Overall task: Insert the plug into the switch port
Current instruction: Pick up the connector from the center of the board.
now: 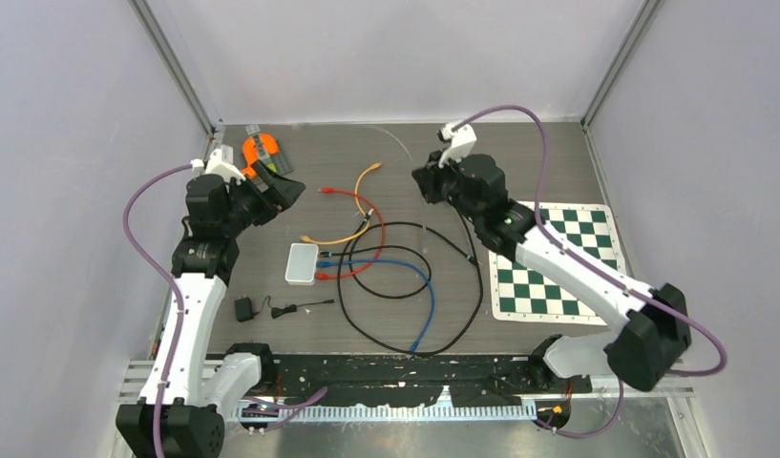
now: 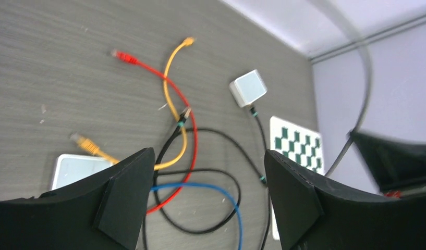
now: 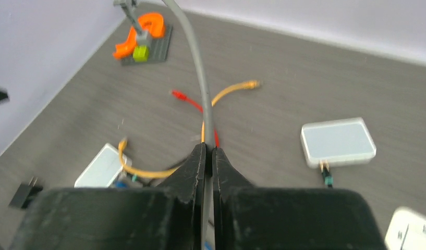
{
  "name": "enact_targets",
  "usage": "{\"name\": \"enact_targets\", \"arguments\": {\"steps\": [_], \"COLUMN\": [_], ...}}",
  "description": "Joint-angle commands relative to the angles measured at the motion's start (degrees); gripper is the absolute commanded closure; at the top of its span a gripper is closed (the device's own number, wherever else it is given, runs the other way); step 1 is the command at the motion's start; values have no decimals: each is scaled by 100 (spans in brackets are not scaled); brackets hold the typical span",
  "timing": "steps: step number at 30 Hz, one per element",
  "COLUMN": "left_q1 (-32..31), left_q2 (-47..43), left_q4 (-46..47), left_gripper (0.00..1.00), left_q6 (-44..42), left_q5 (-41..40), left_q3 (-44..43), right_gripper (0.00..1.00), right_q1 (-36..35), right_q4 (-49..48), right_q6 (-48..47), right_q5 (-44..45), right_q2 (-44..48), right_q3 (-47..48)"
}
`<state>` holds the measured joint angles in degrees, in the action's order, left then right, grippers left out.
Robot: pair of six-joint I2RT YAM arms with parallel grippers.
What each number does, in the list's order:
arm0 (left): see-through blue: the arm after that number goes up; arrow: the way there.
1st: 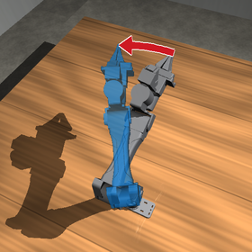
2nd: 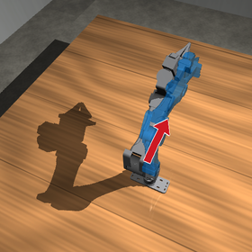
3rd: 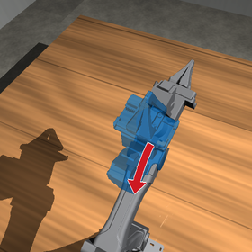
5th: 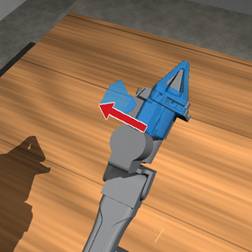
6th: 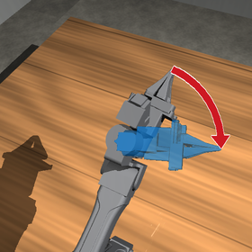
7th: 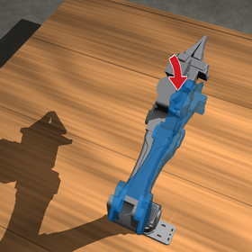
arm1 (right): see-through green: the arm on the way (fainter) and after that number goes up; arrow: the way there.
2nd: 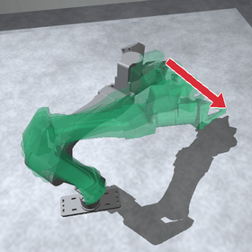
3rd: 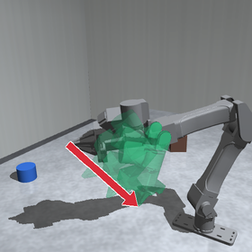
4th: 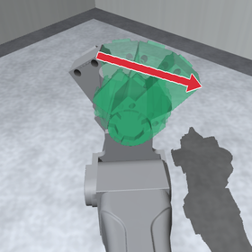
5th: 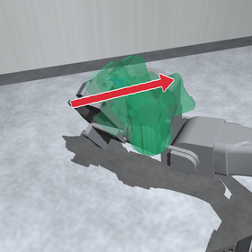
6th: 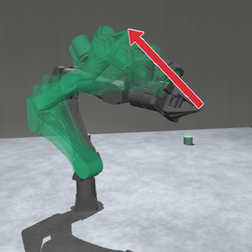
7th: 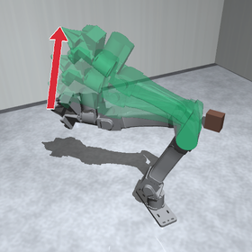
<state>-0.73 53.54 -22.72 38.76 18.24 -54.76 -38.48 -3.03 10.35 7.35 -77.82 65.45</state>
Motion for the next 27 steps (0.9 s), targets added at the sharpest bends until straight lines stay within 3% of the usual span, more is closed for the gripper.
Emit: {"name": "enact_targets", "arguments": {"steps": [1,6,15,27], "left_q1": [46,26,-349,-1210], "left_q2": [-56,423,646,1701], "left_q4": [1942,3127,3249,4234], "left_gripper": [20,20,14,16], "left_q6": [919,1150,1058,1539], "left_q5": [172,760,405,116], "left_q3": [398,674,1052,1043], "right_gripper": [95,95,95,95], "right_q1": [53,78,79,78], "right_q4": [535,101,-857,-1493], "right_q6": [867,1741,2956,3659], "right_q5": [-264,-838,-874,-1021], "right_q2": [896,1639,2447,3107], "right_q3": [-886,-1711,-3007,-3745]}}
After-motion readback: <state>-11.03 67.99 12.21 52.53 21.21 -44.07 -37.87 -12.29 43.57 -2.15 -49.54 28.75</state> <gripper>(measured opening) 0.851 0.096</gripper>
